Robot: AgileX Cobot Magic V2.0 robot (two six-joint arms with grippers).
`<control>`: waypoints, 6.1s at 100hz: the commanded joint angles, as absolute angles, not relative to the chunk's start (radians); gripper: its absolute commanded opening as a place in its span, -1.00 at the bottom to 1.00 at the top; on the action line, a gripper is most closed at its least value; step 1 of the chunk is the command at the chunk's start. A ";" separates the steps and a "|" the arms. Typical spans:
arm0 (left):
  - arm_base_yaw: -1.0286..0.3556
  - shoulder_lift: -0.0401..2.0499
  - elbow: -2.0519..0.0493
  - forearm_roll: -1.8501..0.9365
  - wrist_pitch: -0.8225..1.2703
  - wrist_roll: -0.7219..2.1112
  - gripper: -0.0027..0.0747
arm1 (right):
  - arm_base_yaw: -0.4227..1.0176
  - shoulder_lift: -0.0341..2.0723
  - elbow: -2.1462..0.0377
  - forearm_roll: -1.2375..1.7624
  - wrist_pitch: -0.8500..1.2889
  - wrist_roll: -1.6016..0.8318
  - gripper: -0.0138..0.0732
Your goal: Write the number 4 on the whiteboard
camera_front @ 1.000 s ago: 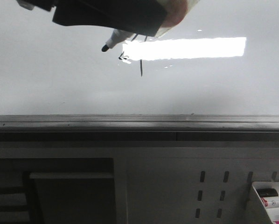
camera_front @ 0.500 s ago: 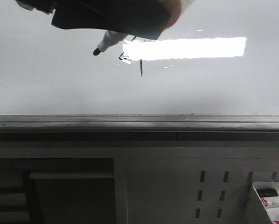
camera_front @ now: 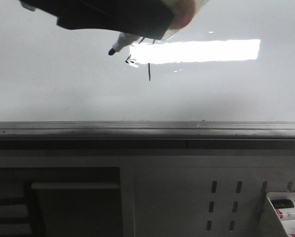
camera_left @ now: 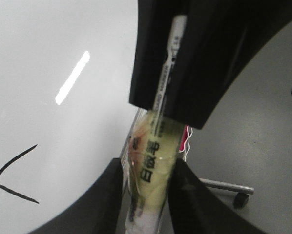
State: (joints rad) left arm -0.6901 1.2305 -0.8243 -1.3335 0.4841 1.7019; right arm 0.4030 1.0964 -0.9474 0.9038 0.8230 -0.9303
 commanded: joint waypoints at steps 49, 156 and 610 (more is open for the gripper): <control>-0.694 1.205 -0.858 -1.367 0.439 1.700 -0.54 | 0.395 1.073 -0.979 0.921 0.825 -0.927 -0.80; -0.694 1.051 -0.717 -1.739 -0.186 1.570 -0.98 | 0.299 0.885 -0.796 1.017 0.465 -0.909 0.15; -0.145 -0.034 0.028 -0.068 -0.093 0.113 -0.98 | 0.272 0.095 -0.183 1.027 0.196 -0.945 -0.83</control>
State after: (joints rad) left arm -0.1085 -0.0051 -0.0028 -0.0811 -0.0081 0.1316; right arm 0.2802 0.0810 -0.1551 1.0046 0.2468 -0.9346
